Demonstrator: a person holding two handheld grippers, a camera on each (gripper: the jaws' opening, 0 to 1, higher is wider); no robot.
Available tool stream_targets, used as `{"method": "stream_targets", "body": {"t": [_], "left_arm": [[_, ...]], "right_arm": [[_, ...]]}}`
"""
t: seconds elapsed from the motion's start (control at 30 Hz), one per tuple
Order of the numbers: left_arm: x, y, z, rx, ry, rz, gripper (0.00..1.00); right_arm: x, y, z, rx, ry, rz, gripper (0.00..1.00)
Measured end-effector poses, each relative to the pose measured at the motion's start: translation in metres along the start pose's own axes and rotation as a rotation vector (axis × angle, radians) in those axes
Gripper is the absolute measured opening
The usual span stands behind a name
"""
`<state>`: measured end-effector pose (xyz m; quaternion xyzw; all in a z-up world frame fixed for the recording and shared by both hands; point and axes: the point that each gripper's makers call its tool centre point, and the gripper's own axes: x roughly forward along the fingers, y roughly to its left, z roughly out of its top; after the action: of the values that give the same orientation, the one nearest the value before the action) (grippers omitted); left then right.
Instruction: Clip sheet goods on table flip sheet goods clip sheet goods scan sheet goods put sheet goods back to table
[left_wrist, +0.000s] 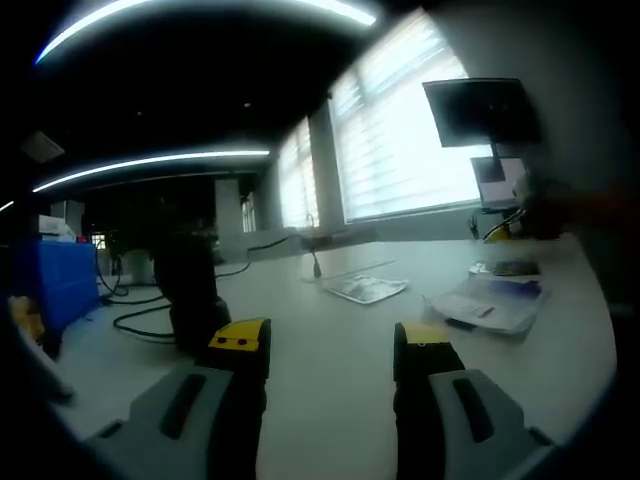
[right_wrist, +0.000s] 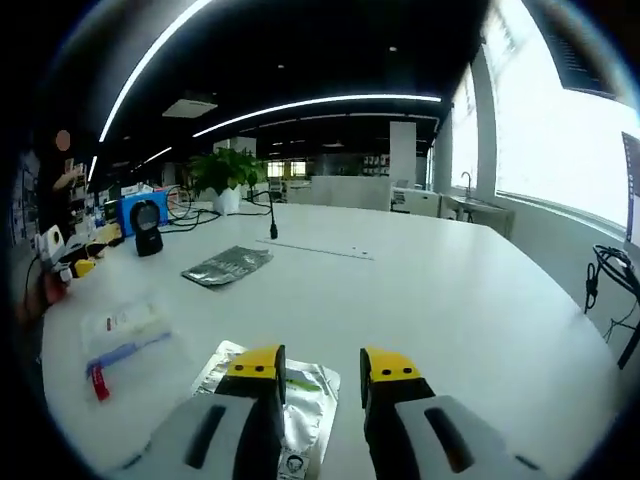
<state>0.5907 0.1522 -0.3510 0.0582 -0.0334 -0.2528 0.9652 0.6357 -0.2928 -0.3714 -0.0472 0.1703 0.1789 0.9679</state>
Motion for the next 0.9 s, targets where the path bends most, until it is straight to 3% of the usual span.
{"method": "stream_targets", "body": {"t": [0.13, 0.4, 0.63, 0.9], "left_arm": [[0.000, -0.001, 0.000, 0.001, 0.001, -0.002, 0.42], [0.000, 0.000, 0.001, -0.003, -0.005, -0.001, 0.42], [0.000, 0.000, 0.001, -0.005, -0.006, -0.003, 0.42], [-0.001, 0.001, 0.001, -0.005, -0.006, 0.000, 0.42]], "right_arm": [[0.005, 0.005, -0.008, -0.066, 0.055, 0.031, 0.25], [0.014, 0.003, -0.008, -0.072, 0.072, 0.064, 0.24], [0.017, 0.009, -0.013, -0.156, 0.078, 0.096, 0.20], [0.029, 0.005, -0.026, -0.212, 0.165, 0.118, 0.15]]}}
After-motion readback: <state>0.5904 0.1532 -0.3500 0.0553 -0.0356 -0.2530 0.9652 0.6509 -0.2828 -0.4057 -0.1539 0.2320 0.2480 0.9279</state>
